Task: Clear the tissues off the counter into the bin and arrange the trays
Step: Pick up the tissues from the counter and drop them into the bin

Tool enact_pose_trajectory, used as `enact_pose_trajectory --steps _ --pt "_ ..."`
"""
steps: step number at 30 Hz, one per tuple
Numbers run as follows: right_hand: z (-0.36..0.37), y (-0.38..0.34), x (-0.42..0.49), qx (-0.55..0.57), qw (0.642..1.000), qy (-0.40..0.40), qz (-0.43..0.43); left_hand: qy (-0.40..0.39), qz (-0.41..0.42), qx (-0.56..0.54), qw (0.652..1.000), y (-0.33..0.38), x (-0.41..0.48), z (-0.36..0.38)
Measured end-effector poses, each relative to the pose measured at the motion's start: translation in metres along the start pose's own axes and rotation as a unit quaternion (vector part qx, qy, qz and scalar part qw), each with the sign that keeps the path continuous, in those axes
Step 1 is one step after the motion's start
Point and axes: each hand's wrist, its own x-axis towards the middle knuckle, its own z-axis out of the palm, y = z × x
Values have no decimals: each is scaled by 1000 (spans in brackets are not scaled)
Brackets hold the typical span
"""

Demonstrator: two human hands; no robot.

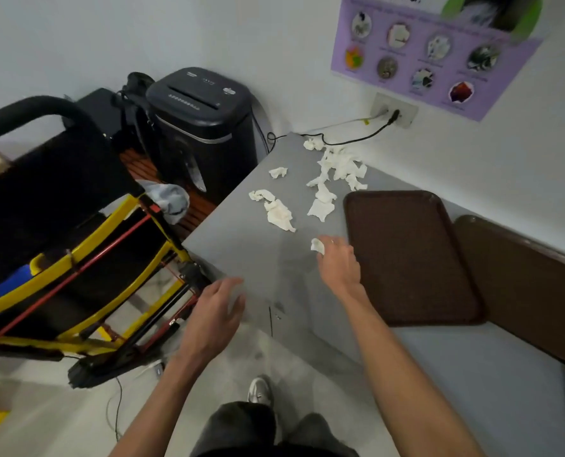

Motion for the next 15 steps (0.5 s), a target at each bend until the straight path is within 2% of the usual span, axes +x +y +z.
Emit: enact_pose_trajectory --steps 3,6,10,13,15 --pt "34 2 20 -39 999 -18 0 -12 23 3 1000 -10 31 -10" --pt "55 -1 14 -59 998 -3 -16 -27 22 11 999 -15 67 -16" --pt "49 -5 -4 45 997 -42 49 -57 80 36 995 -12 132 -20" --pt "36 -7 -5 112 985 -23 126 -74 111 55 990 -8 208 -14" --pt "22 -14 -4 153 977 3 146 -70 106 69 990 3 263 -7"
